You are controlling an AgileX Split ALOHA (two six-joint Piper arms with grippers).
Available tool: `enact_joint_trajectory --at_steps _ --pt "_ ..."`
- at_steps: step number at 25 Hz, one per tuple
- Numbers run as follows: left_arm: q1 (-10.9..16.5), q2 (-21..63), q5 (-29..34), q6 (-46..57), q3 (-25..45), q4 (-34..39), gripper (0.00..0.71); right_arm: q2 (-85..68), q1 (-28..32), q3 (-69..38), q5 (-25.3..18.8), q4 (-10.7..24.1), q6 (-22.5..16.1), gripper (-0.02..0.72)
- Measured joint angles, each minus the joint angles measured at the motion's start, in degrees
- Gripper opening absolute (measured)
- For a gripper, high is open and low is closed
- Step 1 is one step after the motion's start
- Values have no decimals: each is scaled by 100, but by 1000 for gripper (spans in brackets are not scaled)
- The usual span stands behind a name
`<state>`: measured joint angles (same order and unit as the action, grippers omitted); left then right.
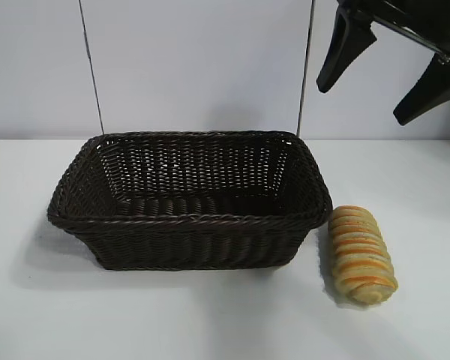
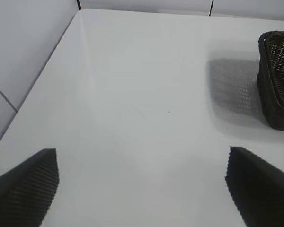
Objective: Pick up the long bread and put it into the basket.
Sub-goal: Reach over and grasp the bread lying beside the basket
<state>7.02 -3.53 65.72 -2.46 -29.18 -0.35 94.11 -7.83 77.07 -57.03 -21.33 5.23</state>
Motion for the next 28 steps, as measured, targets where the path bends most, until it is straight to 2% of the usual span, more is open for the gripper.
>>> enact_joint_trajectory --at_steps 7,20,24,28 --pt "0 0 -103 0 149 -315 694 0 0 0 -76 293 -70 701" --pt "-78 425 -97 0 151 -369 694 -578 0 -169 -321 1302 -523 701" --pt "-78 425 -97 0 151 -371 694 -790 0 -823 -120 1562 -559 701" --pt "-78 425 -97 0 151 -376 694 -887 0 -1503 251 1590 -660 701"
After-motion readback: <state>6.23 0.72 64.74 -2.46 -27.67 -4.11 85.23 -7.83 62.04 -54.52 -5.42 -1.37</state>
